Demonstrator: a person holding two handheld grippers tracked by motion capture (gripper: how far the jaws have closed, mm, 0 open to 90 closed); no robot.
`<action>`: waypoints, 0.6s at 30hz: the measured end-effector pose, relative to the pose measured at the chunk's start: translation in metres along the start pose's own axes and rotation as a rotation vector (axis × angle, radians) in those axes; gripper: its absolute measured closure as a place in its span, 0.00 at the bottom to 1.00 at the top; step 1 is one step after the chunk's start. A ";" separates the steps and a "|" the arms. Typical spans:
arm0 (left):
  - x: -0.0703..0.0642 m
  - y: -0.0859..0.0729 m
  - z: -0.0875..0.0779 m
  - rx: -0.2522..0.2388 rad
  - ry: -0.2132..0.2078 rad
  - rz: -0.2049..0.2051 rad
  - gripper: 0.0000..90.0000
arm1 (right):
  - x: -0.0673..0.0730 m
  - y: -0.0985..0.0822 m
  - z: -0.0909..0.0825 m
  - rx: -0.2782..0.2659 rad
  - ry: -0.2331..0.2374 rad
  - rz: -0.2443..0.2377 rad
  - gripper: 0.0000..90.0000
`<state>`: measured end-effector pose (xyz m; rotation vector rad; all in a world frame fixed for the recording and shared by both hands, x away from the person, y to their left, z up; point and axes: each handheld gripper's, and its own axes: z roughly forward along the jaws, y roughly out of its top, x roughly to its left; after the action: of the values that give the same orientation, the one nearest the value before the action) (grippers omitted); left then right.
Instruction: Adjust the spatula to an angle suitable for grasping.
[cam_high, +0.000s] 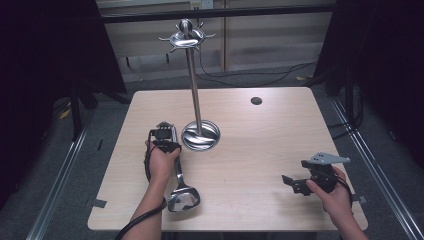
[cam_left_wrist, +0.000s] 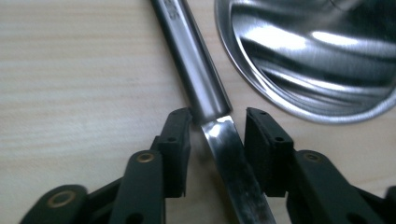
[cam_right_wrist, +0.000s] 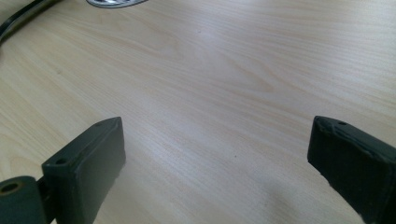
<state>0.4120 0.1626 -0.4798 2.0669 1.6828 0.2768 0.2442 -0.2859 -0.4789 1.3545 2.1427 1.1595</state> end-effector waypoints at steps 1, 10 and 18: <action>-0.001 -0.001 -0.001 0.002 0.002 0.003 0.60 | 0.000 0.000 0.000 0.000 0.000 0.000 0.04; -0.015 -0.026 -0.017 0.080 0.031 0.074 0.55 | 0.004 0.001 0.000 -0.002 0.011 -0.004 0.04; -0.008 -0.029 -0.023 0.115 0.025 0.068 0.75 | 0.005 0.002 -0.001 -0.003 0.008 -0.008 0.04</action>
<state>0.3749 0.1638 -0.4723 2.2165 1.6813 0.2333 0.2419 -0.2821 -0.4762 1.3415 2.1486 1.1671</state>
